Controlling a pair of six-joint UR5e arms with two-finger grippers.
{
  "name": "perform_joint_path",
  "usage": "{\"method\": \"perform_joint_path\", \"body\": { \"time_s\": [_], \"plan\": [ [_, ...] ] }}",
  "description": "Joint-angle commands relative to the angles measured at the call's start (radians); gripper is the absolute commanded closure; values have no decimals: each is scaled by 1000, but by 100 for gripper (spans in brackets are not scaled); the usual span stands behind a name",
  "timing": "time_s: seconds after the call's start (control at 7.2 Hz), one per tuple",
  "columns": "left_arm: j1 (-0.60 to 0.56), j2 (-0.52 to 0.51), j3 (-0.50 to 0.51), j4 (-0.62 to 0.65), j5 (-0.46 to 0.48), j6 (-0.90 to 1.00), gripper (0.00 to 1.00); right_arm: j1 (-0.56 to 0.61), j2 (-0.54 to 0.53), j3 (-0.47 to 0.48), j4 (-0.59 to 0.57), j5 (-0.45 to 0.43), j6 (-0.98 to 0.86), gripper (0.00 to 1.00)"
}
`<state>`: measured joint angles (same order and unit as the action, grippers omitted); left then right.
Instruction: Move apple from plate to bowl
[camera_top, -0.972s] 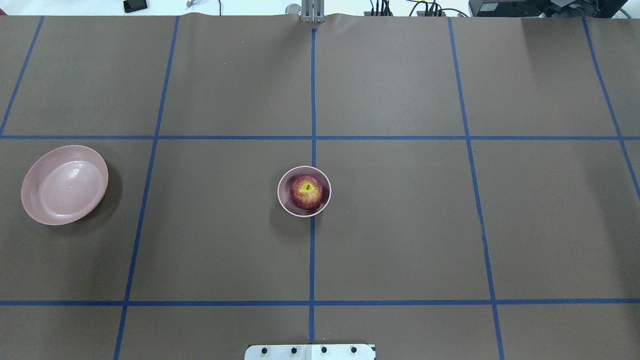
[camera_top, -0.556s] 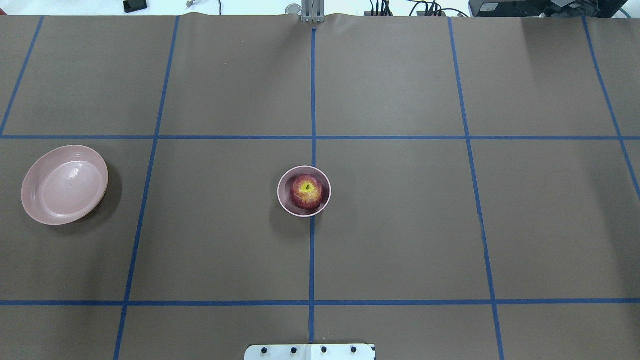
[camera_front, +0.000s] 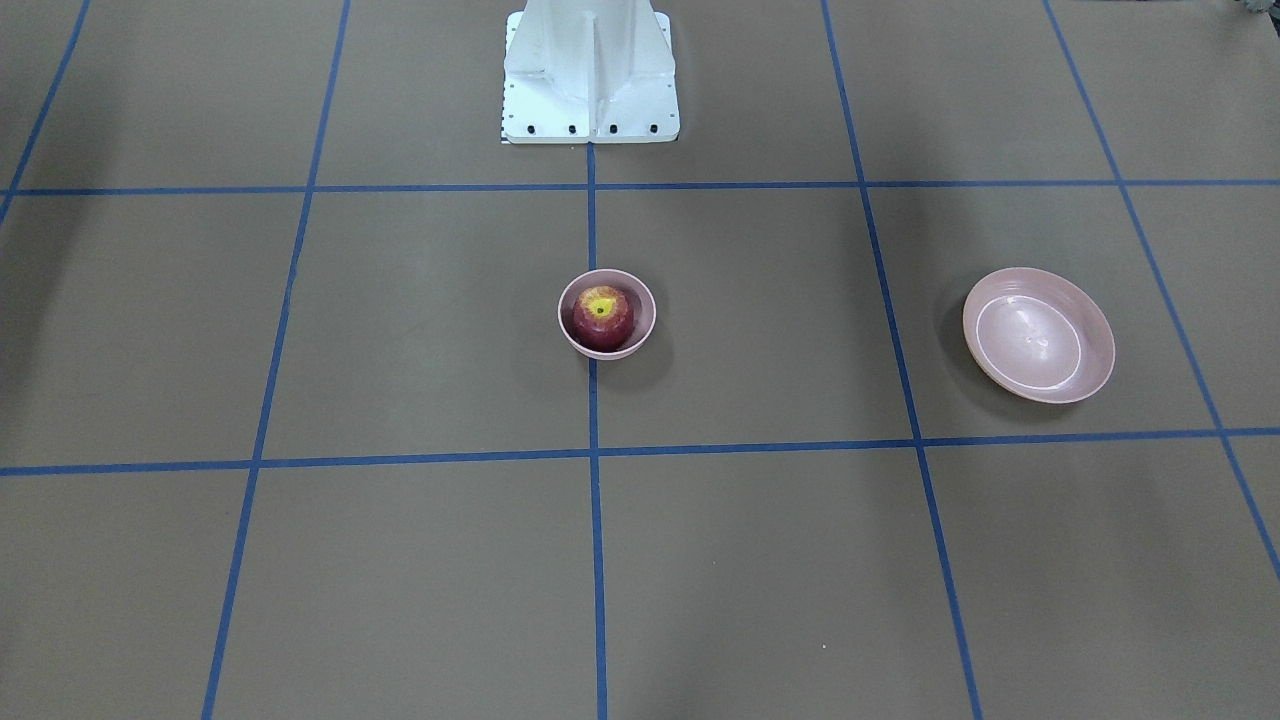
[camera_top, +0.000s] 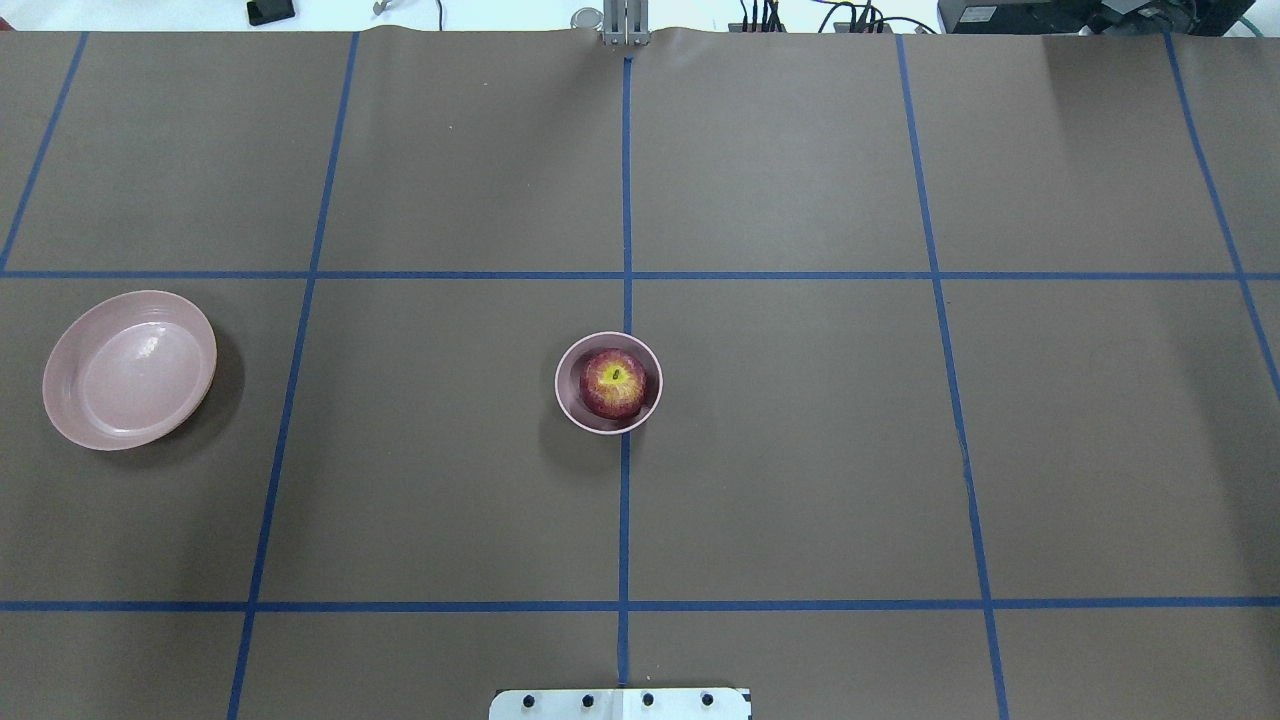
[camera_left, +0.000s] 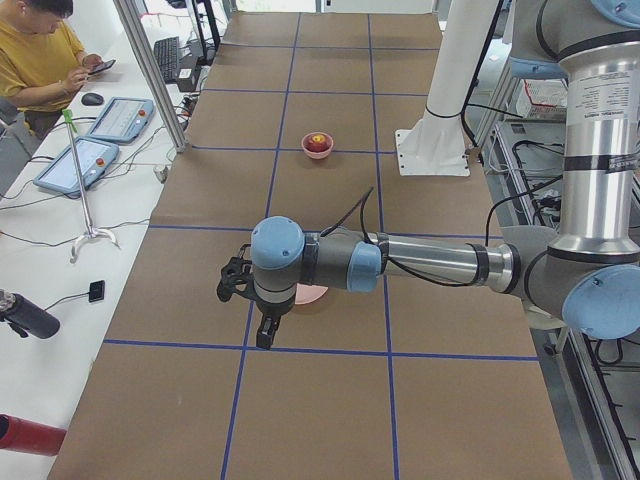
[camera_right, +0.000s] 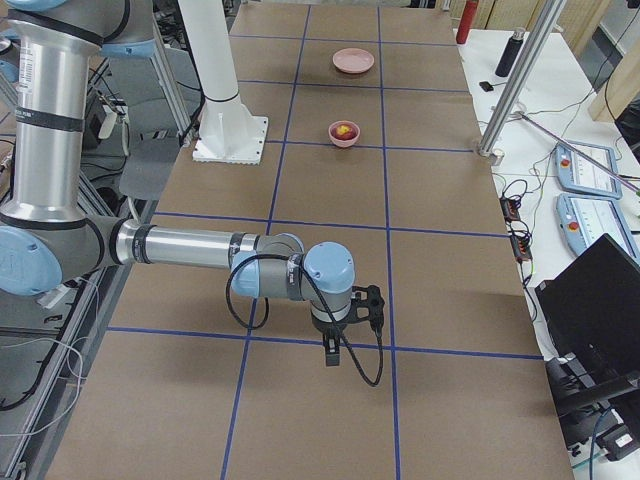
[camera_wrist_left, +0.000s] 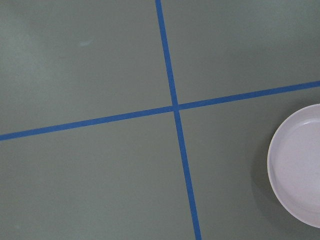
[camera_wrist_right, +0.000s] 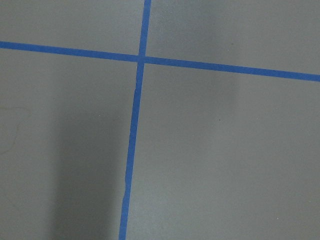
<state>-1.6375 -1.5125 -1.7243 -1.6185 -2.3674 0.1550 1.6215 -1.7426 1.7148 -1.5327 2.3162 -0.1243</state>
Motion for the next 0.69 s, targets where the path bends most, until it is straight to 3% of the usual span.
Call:
{"method": "perform_joint_path", "body": {
  "time_s": [0.0,0.56],
  "plan": [
    [1,5,9,-18,-1,-5,2,0,0,-4,0,0,0,0],
    [2,3,32,-20,0,-6,2,0,0,-3,2,0,0,0]
  ]
}}
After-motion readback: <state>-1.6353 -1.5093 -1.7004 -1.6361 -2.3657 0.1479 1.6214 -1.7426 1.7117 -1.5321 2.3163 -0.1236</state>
